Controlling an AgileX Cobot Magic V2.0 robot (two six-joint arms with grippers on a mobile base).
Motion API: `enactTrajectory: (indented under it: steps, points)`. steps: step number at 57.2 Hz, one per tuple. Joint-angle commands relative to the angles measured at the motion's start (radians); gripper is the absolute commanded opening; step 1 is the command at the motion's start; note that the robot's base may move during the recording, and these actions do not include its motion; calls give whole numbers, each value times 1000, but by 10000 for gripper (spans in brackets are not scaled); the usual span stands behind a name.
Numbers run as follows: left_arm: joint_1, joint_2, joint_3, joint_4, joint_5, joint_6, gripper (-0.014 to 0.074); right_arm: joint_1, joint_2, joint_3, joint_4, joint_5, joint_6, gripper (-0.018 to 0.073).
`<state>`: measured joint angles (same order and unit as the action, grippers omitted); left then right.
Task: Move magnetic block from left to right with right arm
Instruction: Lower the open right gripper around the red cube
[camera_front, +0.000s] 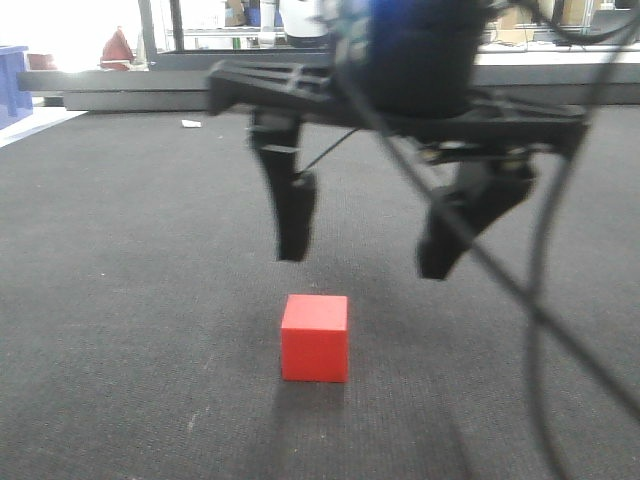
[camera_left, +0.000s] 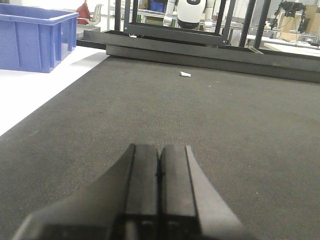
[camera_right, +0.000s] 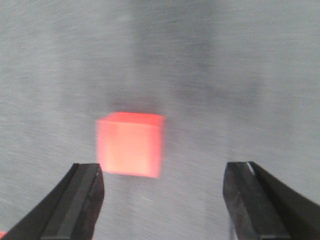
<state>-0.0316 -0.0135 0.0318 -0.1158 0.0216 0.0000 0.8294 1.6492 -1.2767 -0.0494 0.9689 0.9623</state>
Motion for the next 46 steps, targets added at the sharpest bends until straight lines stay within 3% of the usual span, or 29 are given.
enactTrajectory:
  steps: [1,41,46]
  points:
    - [-2,-12,8,-3,-78,0,-126,13,4,-69,-8,-3,6,593]
    - [-2,-12,8,-3,-78,0,-126,27,165,-112,-8,0,8,587]
    - [-2,-12,8,-3,-78,0,-126,28,165,-112,-8,1,8,543]
